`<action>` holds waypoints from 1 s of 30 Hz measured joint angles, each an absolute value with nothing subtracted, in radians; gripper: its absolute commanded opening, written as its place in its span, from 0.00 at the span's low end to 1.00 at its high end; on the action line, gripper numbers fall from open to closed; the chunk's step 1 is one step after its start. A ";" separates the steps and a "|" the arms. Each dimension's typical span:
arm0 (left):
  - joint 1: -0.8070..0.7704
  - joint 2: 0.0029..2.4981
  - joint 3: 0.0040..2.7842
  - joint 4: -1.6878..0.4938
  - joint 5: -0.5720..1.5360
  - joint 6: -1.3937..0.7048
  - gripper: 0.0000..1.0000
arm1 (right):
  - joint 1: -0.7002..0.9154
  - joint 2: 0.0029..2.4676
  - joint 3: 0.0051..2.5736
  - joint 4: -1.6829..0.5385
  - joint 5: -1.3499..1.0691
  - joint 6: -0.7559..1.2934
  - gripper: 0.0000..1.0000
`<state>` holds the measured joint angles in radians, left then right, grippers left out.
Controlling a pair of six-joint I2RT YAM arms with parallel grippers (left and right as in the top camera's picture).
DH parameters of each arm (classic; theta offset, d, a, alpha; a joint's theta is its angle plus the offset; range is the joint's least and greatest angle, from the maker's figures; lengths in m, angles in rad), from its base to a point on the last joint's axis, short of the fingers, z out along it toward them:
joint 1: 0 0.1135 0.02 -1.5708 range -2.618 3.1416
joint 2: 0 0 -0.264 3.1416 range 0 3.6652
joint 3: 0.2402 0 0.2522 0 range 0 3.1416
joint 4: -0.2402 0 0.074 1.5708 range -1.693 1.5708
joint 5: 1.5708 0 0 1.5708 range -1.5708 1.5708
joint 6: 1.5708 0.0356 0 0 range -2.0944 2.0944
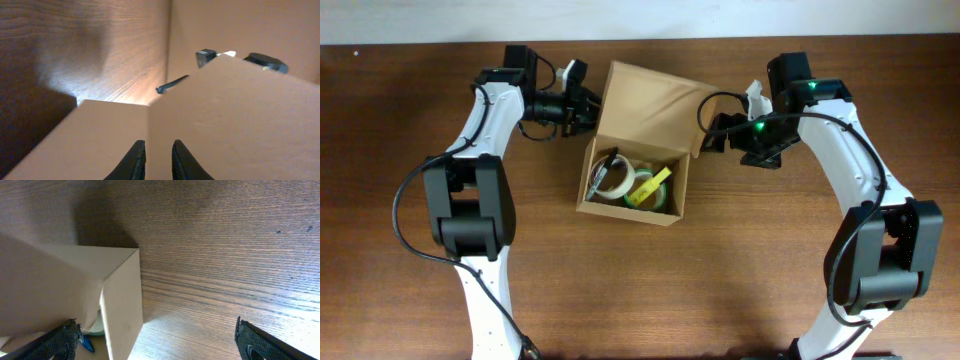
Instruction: Pack container
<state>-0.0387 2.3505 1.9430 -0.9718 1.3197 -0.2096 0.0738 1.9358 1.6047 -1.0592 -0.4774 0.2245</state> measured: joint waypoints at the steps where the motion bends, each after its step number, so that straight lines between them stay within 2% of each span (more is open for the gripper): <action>1: -0.035 2.351 1.943 -0.972 1.332 -0.210 0.20 | 0.074 1.936 1.605 -1.059 -0.477 0.225 0.99; 13: -0.033 2.351 1.943 -0.988 1.391 -0.215 0.22 | 0.074 1.936 1.605 -1.073 -0.484 0.225 0.99; 24: -0.038 2.351 1.943 -1.161 1.398 -0.140 0.21 | 0.074 1.936 1.620 -1.117 -0.484 0.223 0.99; 28: -0.042 2.350 1.945 -1.177 1.242 -0.086 0.19 | 0.077 1.940 1.733 -1.201 -0.478 0.201 0.98; 29: -0.042 2.350 1.947 -1.184 1.174 -0.078 0.18 | 0.080 1.941 1.782 -1.225 -0.477 0.194 0.95; 30: -0.043 2.349 1.949 -1.189 1.092 -0.068 0.15 | 0.083 1.941 1.826 -1.249 -0.476 0.186 0.86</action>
<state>-0.0429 2.3489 1.9491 -1.1889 1.0916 -0.0677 0.0826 1.9408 1.8256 -1.2488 -0.4759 0.1856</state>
